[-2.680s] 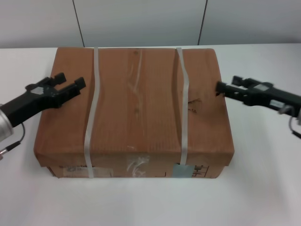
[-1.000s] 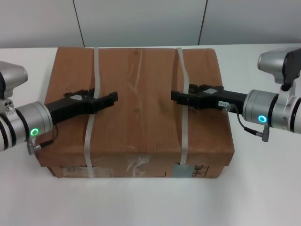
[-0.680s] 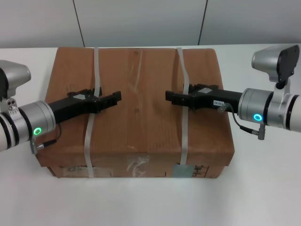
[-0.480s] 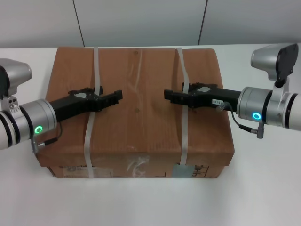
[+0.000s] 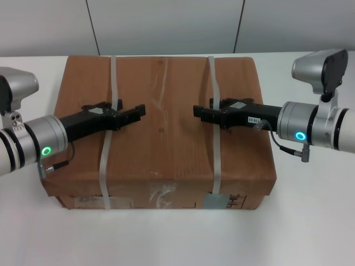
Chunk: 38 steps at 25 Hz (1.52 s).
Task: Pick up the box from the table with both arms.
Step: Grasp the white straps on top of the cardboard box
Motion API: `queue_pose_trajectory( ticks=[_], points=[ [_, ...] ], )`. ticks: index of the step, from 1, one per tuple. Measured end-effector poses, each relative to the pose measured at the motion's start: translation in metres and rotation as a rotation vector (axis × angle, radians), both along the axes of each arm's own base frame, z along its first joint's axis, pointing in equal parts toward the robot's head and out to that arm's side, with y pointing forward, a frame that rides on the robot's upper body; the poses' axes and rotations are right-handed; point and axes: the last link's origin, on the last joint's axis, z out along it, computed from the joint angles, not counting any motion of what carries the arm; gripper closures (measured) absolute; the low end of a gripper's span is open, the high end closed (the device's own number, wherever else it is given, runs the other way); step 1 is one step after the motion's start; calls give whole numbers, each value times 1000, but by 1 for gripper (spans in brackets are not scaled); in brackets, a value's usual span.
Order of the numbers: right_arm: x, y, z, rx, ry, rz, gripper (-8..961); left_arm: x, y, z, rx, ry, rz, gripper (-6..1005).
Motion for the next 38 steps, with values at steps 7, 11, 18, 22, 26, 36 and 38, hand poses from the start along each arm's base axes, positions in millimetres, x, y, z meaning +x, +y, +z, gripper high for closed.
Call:
queue_pose_trajectory(
  ticks=[7, 11, 18, 22, 26, 36, 38],
  points=[
    [0, 0, 0, 3, -5, 1, 324, 2, -1, -2, -6, -10, -3, 235],
    [1, 1, 0, 5, -9, -3, 322, 4, 0, -2, -7, -12, -6, 234],
    [0, 2, -2, 3, -22, 2, 340, 6, 0, -4, -10, -14, -11, 234],
    [-2, 2, -3, -6, -34, 21, 418, 6, 0, -4, -12, -11, -10, 244],
    [-3, 1, -4, -5, -42, 40, 561, 7, 0, -5, -19, -7, -18, 283],
    [-5, 3, -1, 25, -31, 66, 859, 6, -1, -4, -20, -8, -18, 618],
    [-5, 3, -1, 27, -31, 67, 904, 6, -1, -4, -22, -12, -23, 697]
  ],
)
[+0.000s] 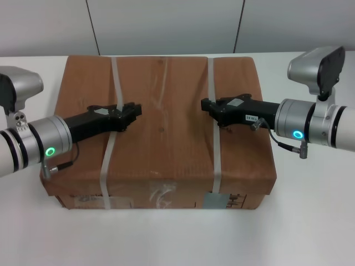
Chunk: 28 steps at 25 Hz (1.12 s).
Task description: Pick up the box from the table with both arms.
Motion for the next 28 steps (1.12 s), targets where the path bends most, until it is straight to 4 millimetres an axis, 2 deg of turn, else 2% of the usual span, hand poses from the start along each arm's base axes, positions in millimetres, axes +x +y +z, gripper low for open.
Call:
queue_pose_trajectory(
  ticks=[7, 18, 28],
  points=[
    [1, 0, 1, 4, 0, -1, 946, 0, -1, 1, -2, -6, -4, 914],
    [3, -2, 2, 22, 1, 15, 946, -1, -2, 2, 0, -8, -16, 911],
    [3, -15, 10, 69, 56, 115, 946, 7, -18, 12, 34, -64, -177, 908]
  ],
)
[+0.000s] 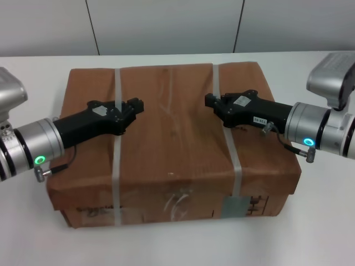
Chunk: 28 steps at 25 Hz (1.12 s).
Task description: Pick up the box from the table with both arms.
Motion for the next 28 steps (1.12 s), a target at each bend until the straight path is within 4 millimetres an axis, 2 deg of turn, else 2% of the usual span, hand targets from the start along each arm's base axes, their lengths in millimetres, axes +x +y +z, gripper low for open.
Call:
queue_pose_trajectory(
  ticks=[15, 28],
  points=[
    [3, -20, 15, 48, 114, 69, 946, 6, -14, 18, 4, -61, -130, 911],
    [0, -34, 22, 52, 195, 106, 946, 6, -26, 27, -5, -105, -172, 913]
  ],
)
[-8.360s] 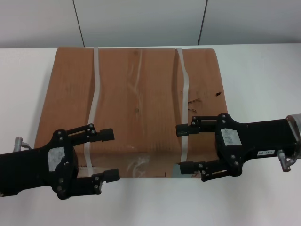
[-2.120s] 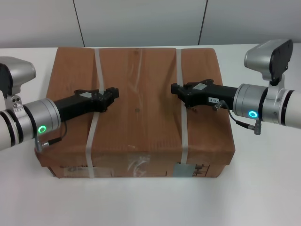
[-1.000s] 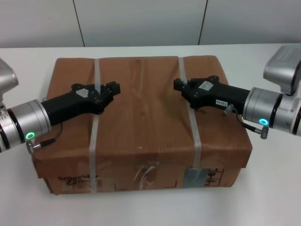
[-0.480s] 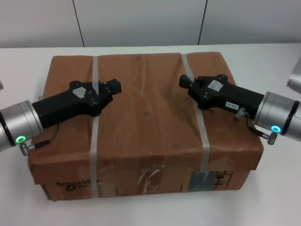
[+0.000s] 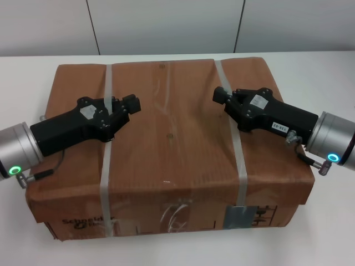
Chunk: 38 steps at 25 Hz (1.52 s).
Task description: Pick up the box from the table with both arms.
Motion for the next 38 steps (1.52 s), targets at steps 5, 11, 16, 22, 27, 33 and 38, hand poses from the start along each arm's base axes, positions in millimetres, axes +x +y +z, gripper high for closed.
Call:
queue_pose_trajectory(
  ticks=[5, 11, 16, 22, 27, 33, 38],
  points=[
    [-1, -2, 1, -5, 14, 8, 946, 0, -2, 0, -2, -5, -4, 911],
    [-1, -2, 1, -7, 17, 11, 946, 0, -5, 1, -4, -13, -17, 913],
    [-1, -2, 1, -8, 17, 11, 946, -1, -6, 2, -2, -14, -15, 912],
    [-2, -2, 1, -8, 17, 11, 946, -1, -6, 2, -2, -15, -15, 911],
    [-2, -2, 1, -9, 18, 11, 946, -3, -5, 4, 2, -8, -12, 912],
    [-2, -2, 1, -10, 18, 10, 946, -3, -5, 4, 2, -7, -11, 912],
    [-2, -2, 1, -10, 18, 10, 946, -3, -5, 4, 3, -7, -11, 913]
  ],
)
